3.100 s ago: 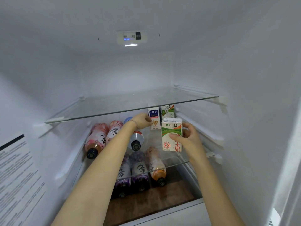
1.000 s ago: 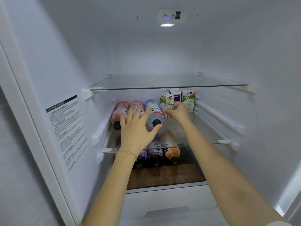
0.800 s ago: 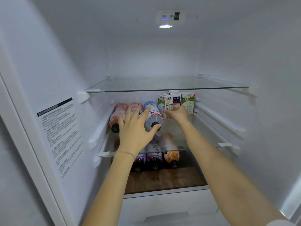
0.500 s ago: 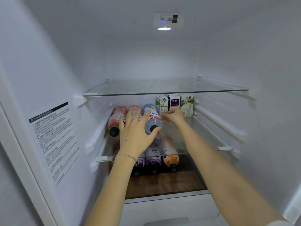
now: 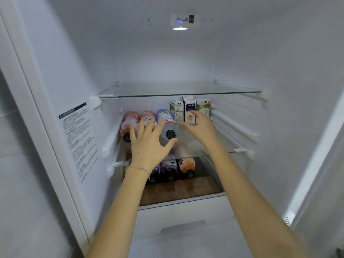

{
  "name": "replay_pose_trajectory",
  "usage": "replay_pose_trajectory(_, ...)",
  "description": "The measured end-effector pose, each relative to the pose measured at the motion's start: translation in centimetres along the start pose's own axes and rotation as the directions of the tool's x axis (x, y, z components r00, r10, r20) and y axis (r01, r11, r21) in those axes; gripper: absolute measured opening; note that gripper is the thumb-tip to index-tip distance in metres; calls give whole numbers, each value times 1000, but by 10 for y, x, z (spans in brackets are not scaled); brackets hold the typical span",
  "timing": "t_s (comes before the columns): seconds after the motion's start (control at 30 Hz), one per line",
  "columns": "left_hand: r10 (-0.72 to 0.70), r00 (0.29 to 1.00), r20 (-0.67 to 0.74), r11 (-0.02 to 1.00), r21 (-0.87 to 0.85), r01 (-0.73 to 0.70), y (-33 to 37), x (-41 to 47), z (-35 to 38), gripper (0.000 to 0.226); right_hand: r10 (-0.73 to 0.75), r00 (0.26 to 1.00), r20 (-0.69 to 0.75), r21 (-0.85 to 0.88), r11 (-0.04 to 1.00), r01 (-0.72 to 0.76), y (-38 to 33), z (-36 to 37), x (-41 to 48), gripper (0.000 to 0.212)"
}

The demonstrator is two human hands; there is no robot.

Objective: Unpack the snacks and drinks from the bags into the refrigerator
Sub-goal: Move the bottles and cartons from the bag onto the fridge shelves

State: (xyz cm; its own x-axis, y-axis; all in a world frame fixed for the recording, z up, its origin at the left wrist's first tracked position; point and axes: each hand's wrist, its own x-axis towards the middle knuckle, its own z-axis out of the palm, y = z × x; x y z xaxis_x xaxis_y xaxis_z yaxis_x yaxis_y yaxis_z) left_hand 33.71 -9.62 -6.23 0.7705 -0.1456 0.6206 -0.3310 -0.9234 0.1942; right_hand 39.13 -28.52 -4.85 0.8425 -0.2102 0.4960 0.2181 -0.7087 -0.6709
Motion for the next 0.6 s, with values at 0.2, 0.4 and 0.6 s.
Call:
replay_pose_trajectory(0.2,82,996,41,992,-100,-78,19,-46,-4,73,-59,997,-48,-226,973,47,-8,-45,-86,76)
replay_pose_trajectory(0.4,127,990,63,987,-105,-120,33,-82,-10,74,-117,993,-19,-445,890,96,-6,-86,-153,80)
replay_pose_trajectory(0.6,174,983,55,981,-93,-168,59,-116,-35,75,-104,994,15,-455,885,99,-22,-124,-218,79)
